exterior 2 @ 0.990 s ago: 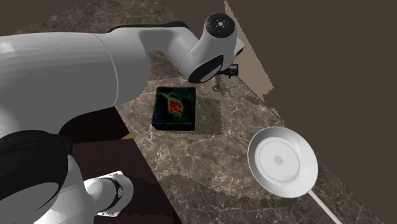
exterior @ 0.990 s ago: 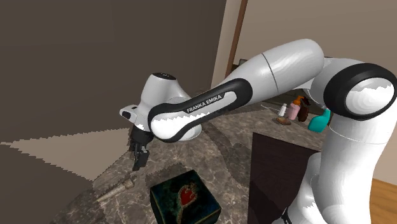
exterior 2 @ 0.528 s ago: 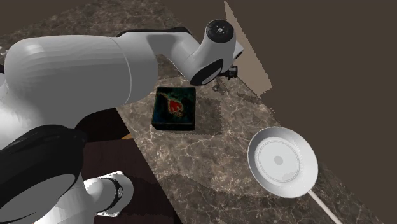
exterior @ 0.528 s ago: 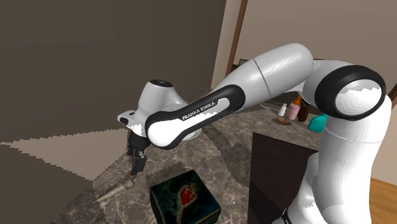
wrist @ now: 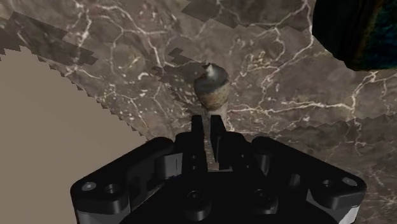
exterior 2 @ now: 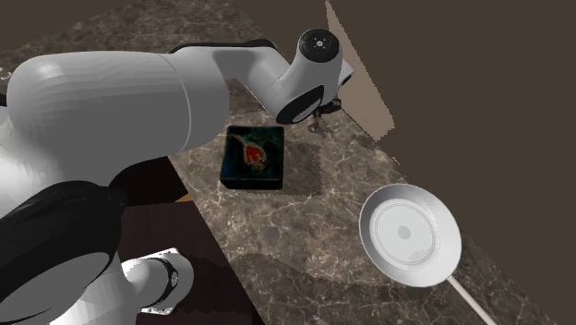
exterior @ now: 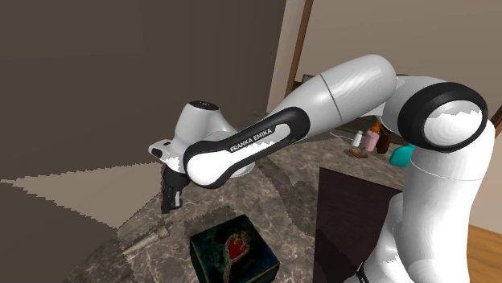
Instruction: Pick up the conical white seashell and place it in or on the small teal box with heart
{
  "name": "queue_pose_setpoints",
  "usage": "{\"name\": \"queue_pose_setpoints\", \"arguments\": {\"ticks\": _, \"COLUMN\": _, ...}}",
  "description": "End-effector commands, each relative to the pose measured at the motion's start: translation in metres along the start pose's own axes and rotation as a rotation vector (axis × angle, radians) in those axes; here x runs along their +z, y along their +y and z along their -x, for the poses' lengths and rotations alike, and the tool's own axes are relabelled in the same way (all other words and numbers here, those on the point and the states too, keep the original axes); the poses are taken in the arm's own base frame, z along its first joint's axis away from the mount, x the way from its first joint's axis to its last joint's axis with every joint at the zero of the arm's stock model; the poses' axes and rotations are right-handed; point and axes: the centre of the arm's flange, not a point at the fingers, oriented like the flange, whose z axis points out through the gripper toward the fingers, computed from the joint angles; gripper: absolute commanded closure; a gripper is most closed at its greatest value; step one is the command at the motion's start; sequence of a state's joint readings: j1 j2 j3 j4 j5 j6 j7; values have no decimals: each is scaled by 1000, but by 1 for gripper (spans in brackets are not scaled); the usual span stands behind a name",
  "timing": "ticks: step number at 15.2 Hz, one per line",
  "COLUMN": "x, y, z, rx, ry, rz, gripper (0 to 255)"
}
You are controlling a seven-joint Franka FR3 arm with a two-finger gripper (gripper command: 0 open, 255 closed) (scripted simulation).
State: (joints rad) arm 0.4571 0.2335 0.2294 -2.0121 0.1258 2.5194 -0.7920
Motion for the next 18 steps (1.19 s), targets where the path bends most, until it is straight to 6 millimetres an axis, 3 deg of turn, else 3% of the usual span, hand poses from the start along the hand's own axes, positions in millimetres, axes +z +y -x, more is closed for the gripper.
{"name": "queue_pose_setpoints", "arguments": {"ticks": 1, "x": 0, "y": 0, "z": 0, "rx": 0, "ry": 0, "rz": 0, "gripper": 255}}
{"name": "queue_pose_setpoints", "arguments": {"ticks": 6, "x": 0, "y": 0, "z": 0, "rx": 0, "ry": 0, "rz": 0, "gripper": 255}}
{"name": "queue_pose_setpoints", "arguments": {"ticks": 7, "x": 0, "y": 0, "z": 0, "rx": 0, "ry": 0, "rz": 0, "gripper": 0}}
{"name": "queue_pose_setpoints", "arguments": {"ticks": 13, "x": 72, "y": -20, "z": -60, "rx": -319, "ry": -185, "rz": -40, "gripper": 0}}
{"name": "queue_pose_setpoints", "arguments": {"ticks": 18, "x": 101, "y": -23, "z": -61, "rx": -354, "ry": -206, "rz": -44, "gripper": 0}}
